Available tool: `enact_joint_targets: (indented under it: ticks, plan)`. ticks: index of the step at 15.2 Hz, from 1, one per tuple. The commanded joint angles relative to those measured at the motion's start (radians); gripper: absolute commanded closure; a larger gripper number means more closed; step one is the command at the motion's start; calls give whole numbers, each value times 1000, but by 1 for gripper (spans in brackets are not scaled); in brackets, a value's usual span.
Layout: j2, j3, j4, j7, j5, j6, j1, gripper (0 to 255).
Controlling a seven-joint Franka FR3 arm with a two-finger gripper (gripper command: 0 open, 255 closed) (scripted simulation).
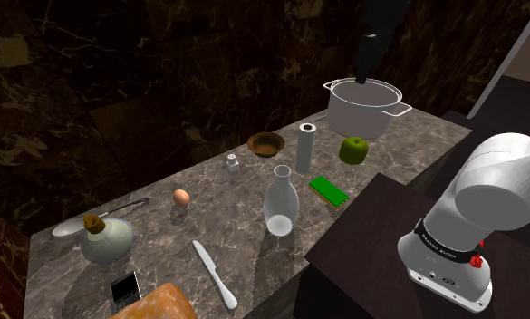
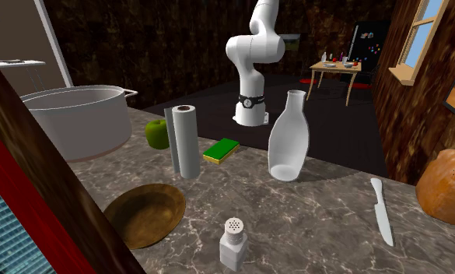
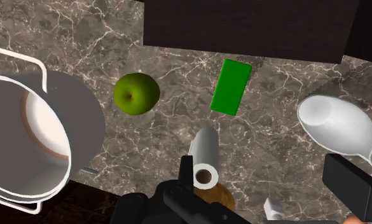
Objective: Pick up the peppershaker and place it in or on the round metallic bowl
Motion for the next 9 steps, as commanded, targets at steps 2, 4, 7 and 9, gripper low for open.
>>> enact_joint_targets:
  ticks: [2, 4, 7, 9]
  plan:
    - [22, 5, -10, 5, 4, 32, 3, 0]
    - [70, 15, -25, 15, 11, 96, 9, 0]
    - [149, 30, -38, 29, 20, 189, 17, 0]
    - [207, 41, -40, 38, 24, 250, 22, 0]
